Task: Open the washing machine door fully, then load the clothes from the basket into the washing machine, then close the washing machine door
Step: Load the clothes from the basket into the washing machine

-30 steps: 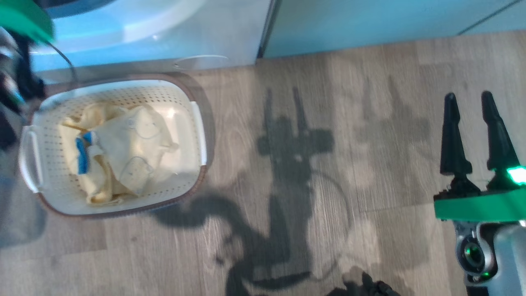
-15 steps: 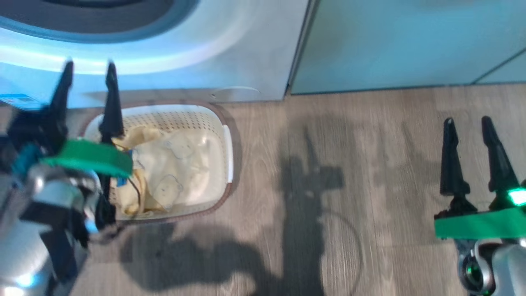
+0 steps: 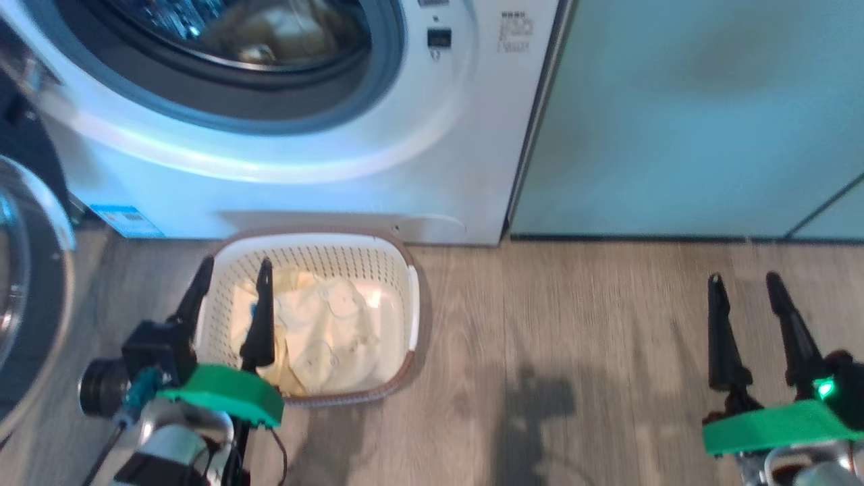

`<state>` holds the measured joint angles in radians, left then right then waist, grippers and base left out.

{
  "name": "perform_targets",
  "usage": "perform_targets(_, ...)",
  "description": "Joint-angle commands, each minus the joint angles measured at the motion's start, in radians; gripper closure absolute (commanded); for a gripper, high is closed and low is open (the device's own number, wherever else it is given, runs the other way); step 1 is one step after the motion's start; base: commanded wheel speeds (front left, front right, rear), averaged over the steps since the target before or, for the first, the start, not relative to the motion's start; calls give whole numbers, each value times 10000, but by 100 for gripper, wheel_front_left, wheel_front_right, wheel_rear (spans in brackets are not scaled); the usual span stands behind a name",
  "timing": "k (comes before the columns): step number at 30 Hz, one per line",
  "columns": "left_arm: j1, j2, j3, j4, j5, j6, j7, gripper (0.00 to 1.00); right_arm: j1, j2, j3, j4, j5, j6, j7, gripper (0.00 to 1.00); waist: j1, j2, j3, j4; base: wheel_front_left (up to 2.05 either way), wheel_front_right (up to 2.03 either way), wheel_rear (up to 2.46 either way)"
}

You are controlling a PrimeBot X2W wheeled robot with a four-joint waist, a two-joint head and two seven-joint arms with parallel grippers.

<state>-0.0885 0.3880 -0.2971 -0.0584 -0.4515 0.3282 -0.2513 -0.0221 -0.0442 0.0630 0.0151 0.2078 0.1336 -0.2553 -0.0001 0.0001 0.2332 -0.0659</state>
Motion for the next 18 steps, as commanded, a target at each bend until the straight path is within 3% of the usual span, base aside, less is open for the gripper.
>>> perform_targets(1, -185, 190, 410, -234, 123, -23, -93, 0, -39, -60, 161, -276, -89, -29, -65, 0, 1, -1, -428, 211, 0, 0, 0)
perform_targets(9, 614, -157, 360, -114, 375, -459, -102, 0, 458, -60, 244, -38, 33, -29, -65, 0, 1, -1, -1384, 234, 0, 0, 0)
perform_targets(18, 1238, -338, 406, 71, 539, -578, -104, 0, 891, -60, 344, 33, -88, -29, -65, 0, 1, -1, -2039, 126, 0, 0, 0)
